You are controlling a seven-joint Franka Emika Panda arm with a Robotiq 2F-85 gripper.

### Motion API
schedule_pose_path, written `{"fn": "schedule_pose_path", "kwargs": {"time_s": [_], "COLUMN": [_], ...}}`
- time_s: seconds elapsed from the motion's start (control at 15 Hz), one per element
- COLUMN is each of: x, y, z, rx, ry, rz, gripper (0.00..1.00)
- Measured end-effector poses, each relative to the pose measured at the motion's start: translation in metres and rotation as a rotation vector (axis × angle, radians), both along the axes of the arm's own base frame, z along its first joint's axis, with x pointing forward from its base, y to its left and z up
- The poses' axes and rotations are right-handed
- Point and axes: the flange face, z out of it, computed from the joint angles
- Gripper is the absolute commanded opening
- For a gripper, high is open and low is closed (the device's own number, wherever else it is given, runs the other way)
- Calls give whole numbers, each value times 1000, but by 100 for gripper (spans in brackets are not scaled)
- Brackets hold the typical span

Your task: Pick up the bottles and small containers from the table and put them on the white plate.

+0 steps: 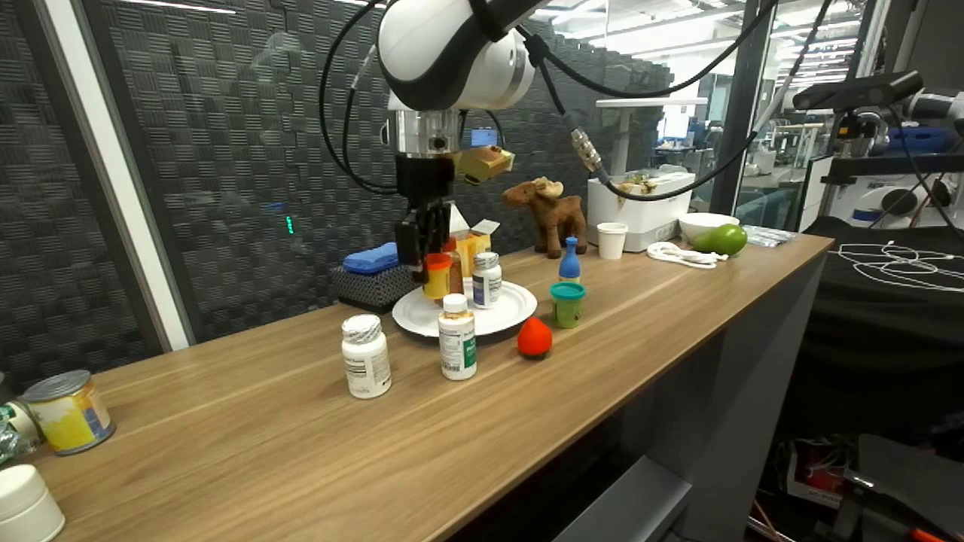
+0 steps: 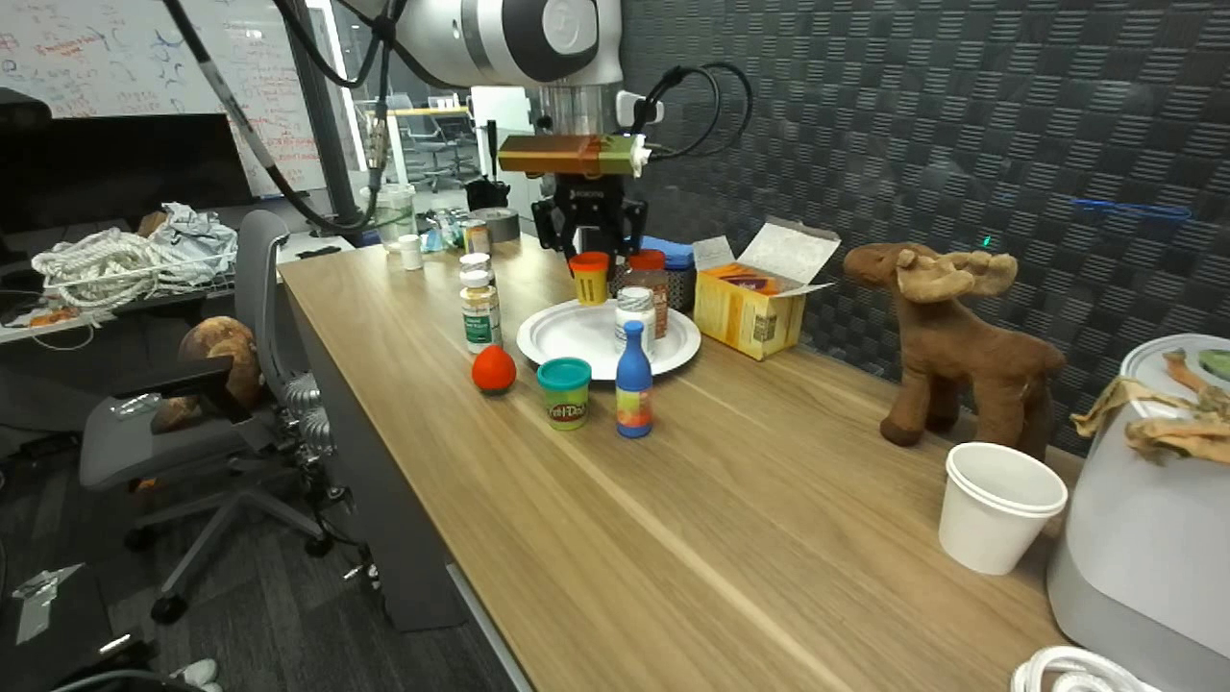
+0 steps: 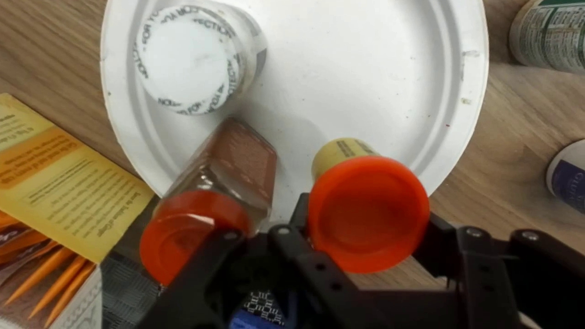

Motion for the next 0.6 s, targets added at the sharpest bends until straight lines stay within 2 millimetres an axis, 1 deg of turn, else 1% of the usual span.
{"fn": "schedule_pose_path", "kwargs": {"time_s": [0.33, 0.6], "x": [-2, -1], "y": [14, 17], "z": [-1, -2], "rx": [13, 17], "ry": [-8, -24], "rz": [38, 54], "gripper": [23, 23]}}
